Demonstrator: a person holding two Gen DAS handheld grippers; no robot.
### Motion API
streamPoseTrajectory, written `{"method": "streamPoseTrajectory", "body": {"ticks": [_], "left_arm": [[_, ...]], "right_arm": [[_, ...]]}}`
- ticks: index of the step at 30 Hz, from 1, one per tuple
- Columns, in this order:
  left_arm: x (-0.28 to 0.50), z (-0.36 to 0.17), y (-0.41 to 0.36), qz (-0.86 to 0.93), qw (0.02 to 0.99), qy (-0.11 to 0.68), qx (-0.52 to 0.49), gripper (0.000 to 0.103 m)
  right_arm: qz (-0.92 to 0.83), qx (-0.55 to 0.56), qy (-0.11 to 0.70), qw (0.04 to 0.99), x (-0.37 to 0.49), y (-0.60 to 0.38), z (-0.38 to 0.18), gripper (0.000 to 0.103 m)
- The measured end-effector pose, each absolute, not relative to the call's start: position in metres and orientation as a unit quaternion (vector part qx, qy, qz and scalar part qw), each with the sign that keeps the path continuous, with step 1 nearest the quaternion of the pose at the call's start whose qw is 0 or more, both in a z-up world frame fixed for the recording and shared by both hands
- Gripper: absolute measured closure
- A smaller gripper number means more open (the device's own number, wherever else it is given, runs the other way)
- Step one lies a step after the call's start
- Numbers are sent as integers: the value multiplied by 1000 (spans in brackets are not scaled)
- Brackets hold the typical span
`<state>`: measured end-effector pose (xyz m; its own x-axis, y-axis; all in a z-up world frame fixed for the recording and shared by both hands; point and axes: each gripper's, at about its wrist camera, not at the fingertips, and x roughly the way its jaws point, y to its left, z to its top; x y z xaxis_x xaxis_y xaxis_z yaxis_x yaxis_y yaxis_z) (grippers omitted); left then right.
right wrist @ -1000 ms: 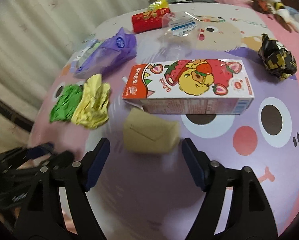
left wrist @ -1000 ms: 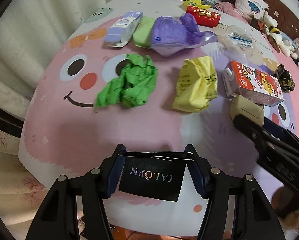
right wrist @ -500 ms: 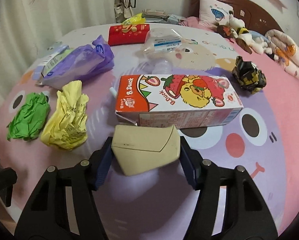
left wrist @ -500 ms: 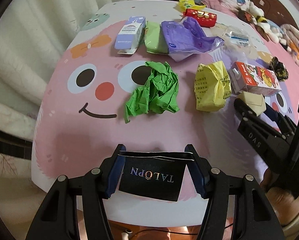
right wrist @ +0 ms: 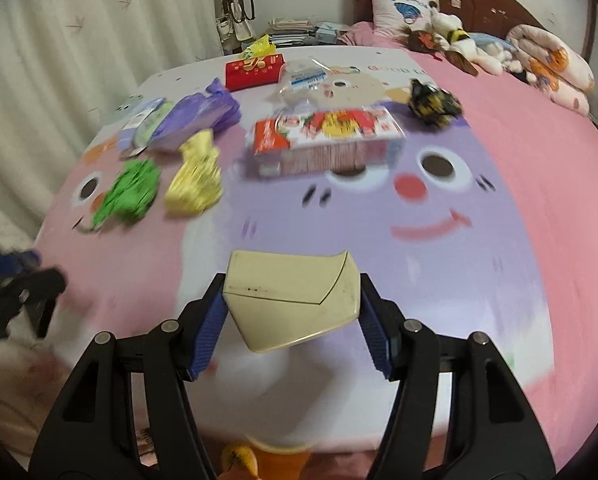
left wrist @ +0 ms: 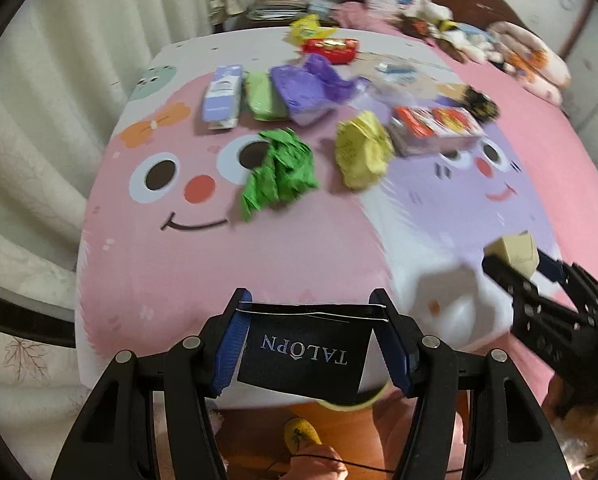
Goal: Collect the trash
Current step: 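Carry the black card and beige paper with both grippers over the bin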
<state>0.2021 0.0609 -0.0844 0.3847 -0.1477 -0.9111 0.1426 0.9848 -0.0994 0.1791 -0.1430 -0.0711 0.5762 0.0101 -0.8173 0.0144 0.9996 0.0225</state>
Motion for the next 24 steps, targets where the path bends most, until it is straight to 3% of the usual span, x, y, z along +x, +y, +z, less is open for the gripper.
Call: {"method": "streamPoseTrajectory", "body": {"ticks": [11,24], "left_arm": [[106,-130,16,-205,791,572,73,42],[63,-272,-24,-247,737,624,83,42]], "right_arm": [[-20,71,514,855,45,-112,-99,44],[-40,134,586,798,-9,-144,-243,44]]}}
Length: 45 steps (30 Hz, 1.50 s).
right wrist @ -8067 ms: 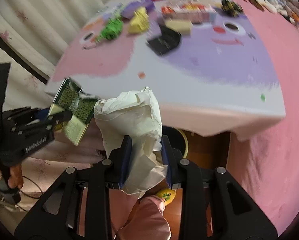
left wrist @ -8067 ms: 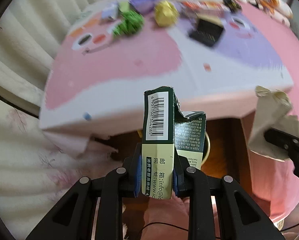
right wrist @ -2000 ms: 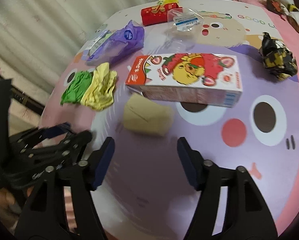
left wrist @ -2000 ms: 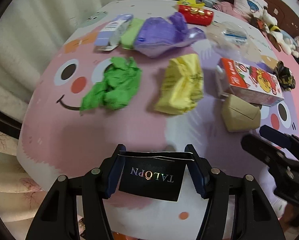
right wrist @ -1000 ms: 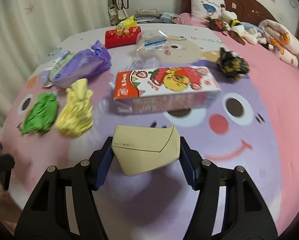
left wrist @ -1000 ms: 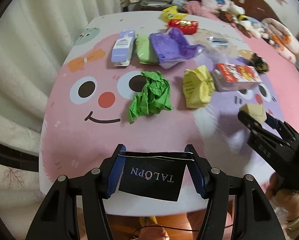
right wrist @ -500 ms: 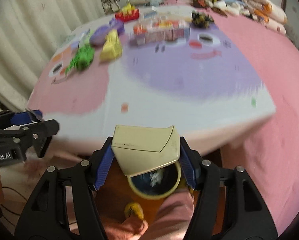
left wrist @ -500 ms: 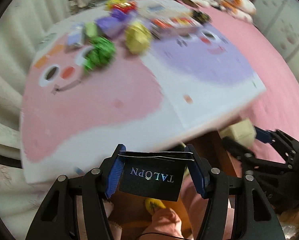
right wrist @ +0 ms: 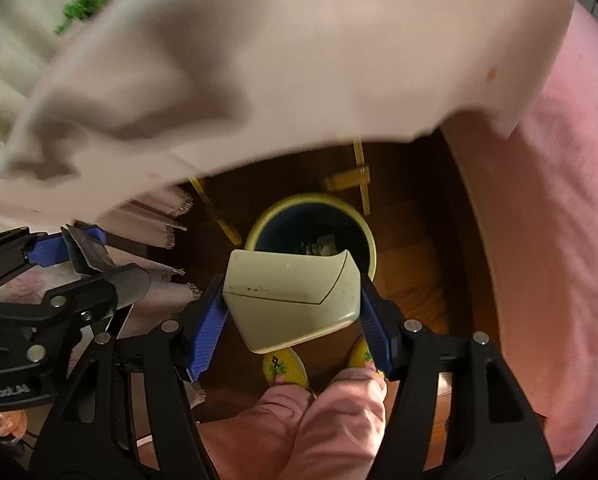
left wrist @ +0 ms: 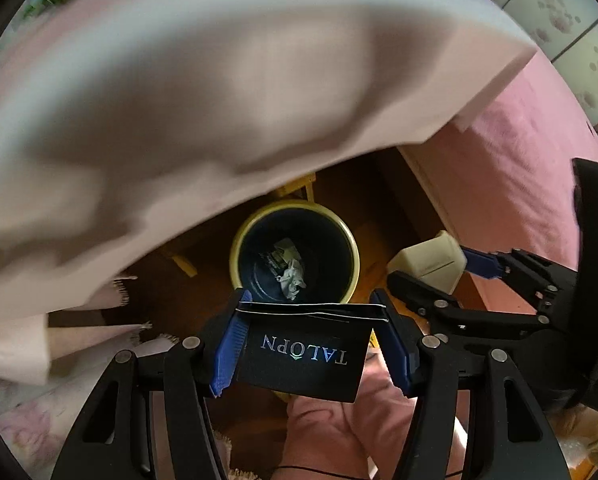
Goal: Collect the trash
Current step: 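Carry the black card and beige paper with both grippers over the bin, then open both grippers to drop the card and beige paper into the bin, then move both grippers back to the table toward the green and yellow papers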
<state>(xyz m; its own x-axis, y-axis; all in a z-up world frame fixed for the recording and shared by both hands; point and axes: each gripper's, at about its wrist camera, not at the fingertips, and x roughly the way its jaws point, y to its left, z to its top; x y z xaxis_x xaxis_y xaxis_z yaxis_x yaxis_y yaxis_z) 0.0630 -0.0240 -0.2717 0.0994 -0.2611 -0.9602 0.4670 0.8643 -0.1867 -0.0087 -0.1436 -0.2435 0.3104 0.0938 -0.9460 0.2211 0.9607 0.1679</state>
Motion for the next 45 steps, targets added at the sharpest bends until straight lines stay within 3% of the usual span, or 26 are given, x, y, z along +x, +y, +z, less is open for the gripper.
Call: {"method": "streamPoseTrajectory", "body": {"ticks": [3,5,7,10,20,30,45], "left_arm": [[63,-293,-31,-249,741,619,76,40],[65,-307,-36,-248,743,617,77,31],[68,-318,-38,-233,753,609,81,14],[74,-327,-35,-214,760,610,71,8],[85,-301,-23,-189,772,605,44,7],[90,-195,-2,-164,804,571,9,7],[119,28,38,-58,897,438,-17,7]], "right_arm": [[-30,145,593,792,-9,-151,-283,44],[-18,155,593,790,-3,-156,-304,44],[-12,165,594,787,3,-163,-320,43],[-11,172,596,785,11,-170,-338,38],[-4,157,581,799,31,-175,-316,31],[0,144,570,809,34,-180,-220,31],[90,47,443,891,80,-154,8,31]]}}
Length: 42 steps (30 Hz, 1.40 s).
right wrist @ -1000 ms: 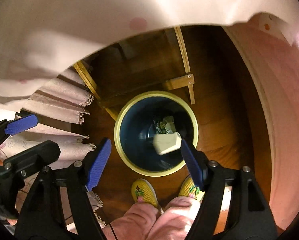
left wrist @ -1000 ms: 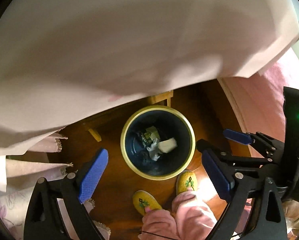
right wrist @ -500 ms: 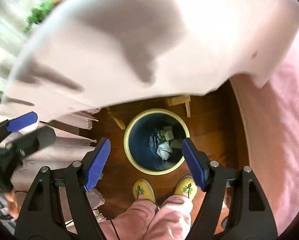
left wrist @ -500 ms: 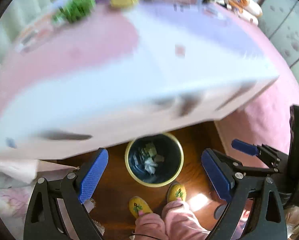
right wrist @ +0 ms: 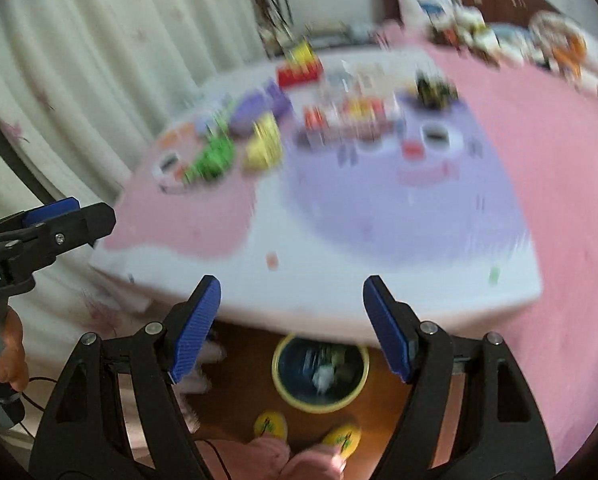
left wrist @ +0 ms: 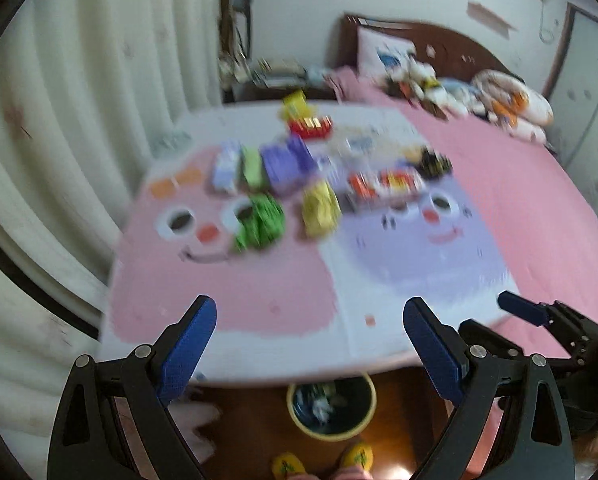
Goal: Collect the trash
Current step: 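Move both grippers back to the table toward the green and yellow papers, then grasp green crumpled paper with the left gripper while the right grasps yellow crumpled paper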
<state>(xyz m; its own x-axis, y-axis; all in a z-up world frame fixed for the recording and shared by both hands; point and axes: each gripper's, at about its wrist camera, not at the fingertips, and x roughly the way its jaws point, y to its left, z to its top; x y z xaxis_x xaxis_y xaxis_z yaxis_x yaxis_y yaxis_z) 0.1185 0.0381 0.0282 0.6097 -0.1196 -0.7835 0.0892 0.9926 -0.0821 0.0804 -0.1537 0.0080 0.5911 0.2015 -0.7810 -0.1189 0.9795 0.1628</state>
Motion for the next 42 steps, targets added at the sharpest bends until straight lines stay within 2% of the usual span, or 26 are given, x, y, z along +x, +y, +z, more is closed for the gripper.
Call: {"method": "streamPoseTrajectory", "body": {"ticks": [3,9,14,17,21,26,30,32,36,42], "left_arm": [[123,58,47,-36,909,415,-25,7],[151,74,60,1,912,410,-21,7],[211,38,78,-31,888,457,-43,7],[251,4,84,-54,866,495,-49,11],[304,-46,88,-80,830,550,-37,26],[353,-110,85,-103,784,612,-32,28],[377,-140,79,-122,763,635,-20,34],[384,-149,80,-131,756,641,-15,40],[394,-157,87,-142,753,643,-5,61],[405,-154,108,-146,758,636,-1,67]], "right_arm": [[106,34,416,902,98,-149,41,31],[119,-8,394,911,145,-128,76,31],[107,-10,402,909,186,-113,64,34],[92,-1,427,899,215,-108,41,38],[64,36,463,883,246,-106,5,40],[25,63,489,870,277,-105,-35,43],[2,94,502,860,297,-103,-59,44],[-6,103,505,857,303,-101,-64,44],[-15,114,508,854,319,-96,-73,44],[-14,110,520,847,342,-80,-87,45]]}}
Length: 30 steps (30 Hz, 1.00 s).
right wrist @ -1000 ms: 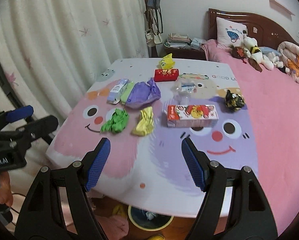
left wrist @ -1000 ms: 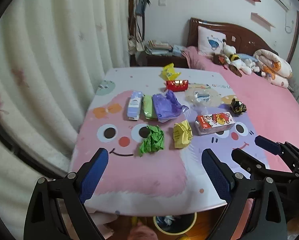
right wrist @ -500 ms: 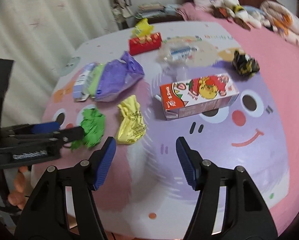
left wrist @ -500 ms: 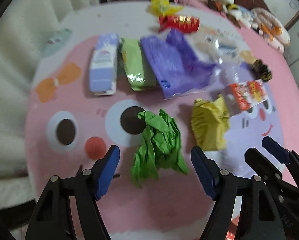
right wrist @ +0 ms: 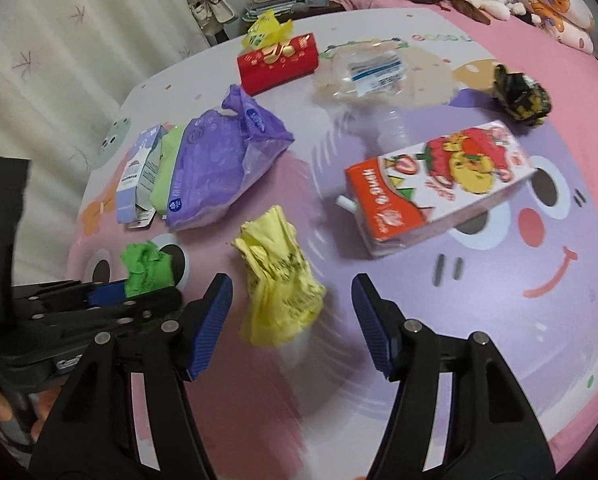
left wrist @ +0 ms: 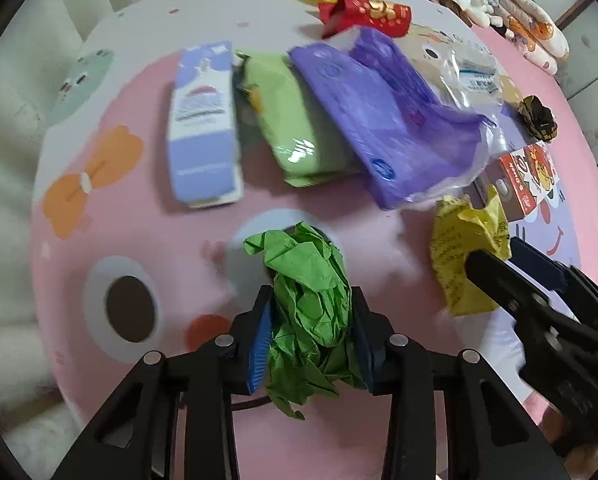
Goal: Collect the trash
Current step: 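Grasp green crumpled paper with the left gripper while the right grasps yellow crumpled paper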
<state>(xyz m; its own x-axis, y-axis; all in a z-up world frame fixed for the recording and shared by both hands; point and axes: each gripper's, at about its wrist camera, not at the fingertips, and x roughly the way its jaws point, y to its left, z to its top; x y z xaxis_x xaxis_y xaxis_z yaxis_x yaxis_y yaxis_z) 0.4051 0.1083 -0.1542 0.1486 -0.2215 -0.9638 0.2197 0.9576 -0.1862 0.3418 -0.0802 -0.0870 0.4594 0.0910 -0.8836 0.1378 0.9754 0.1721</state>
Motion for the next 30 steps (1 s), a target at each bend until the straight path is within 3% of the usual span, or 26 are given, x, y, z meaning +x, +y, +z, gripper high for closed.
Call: {"method": "streamPoseTrajectory", "body": {"ticks": [6,9,21,30], "left_arm": [[400,-141,121,-140,772,620,4,67],[391,-131,123,-136,781,609,6,68],[322,-67,95,-110,828,550,-13,68],[218,-25,47,-112,856,504,-6,68]], "right_arm": [[-19,85,542,836,353,-67,-109,72],[-1,96,542,835,351,-65,-109,77],[48,99,493,863,288,-81,-47,78],[77,90,464,878,193,-116,0,78]]}}
